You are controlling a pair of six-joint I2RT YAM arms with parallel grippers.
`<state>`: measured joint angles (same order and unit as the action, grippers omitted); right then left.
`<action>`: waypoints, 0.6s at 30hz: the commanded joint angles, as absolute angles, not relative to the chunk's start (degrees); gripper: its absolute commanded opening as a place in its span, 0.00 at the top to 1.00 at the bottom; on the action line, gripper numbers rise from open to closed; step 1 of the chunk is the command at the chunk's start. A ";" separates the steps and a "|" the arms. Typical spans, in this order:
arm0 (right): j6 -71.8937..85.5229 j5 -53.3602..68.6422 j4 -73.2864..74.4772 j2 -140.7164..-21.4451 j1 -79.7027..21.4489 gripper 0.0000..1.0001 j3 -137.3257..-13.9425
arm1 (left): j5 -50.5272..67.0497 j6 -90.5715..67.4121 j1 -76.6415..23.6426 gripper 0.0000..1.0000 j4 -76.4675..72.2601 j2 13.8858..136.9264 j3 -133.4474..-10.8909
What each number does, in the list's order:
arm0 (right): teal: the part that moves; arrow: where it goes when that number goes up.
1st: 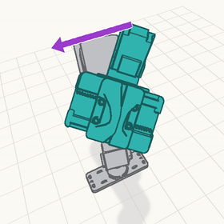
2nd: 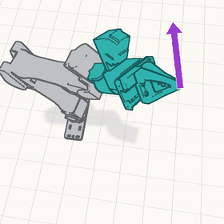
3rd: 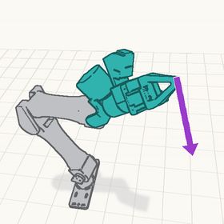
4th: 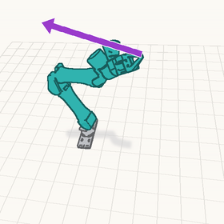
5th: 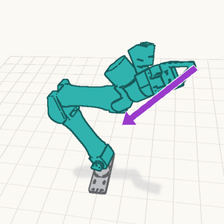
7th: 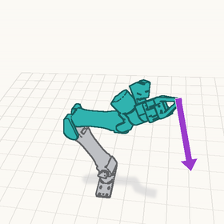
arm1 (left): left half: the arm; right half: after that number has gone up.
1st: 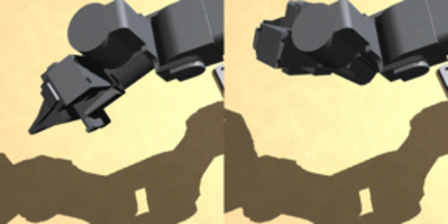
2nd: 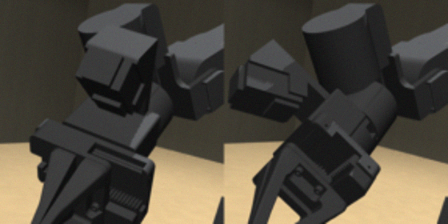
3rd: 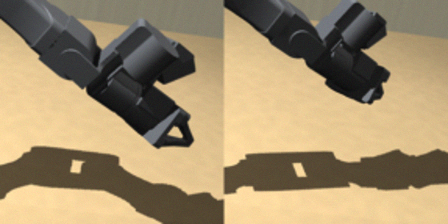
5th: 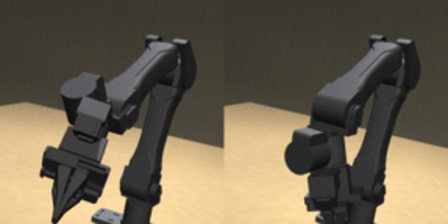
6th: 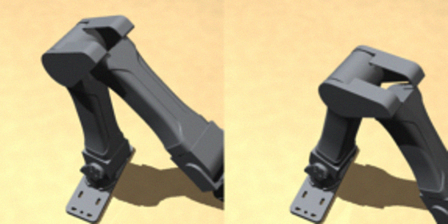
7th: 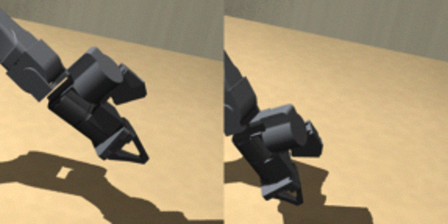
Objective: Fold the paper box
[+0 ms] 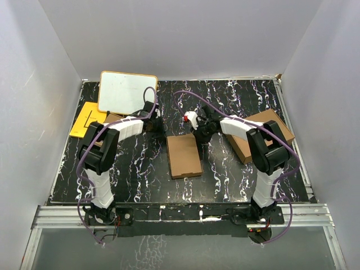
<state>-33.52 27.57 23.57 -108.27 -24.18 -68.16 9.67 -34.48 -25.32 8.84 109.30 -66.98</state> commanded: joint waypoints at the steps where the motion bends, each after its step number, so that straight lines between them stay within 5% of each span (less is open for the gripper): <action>1: -28.66 30.45 19.73 -107.21 -29.39 0.92 -68.96 | 15.02 -36.24 -25.67 1.00 7.84 112.07 -69.78; 13: -27.28 32.41 18.68 -102.66 -23.38 0.85 -66.01 | 9.19 -33.64 -27.31 1.00 12.64 104.34 -67.27; 18: -31.61 41.62 20.63 -95.17 -19.37 0.77 -61.09 | 3.58 -30.65 -26.71 0.79 14.77 94.90 -64.75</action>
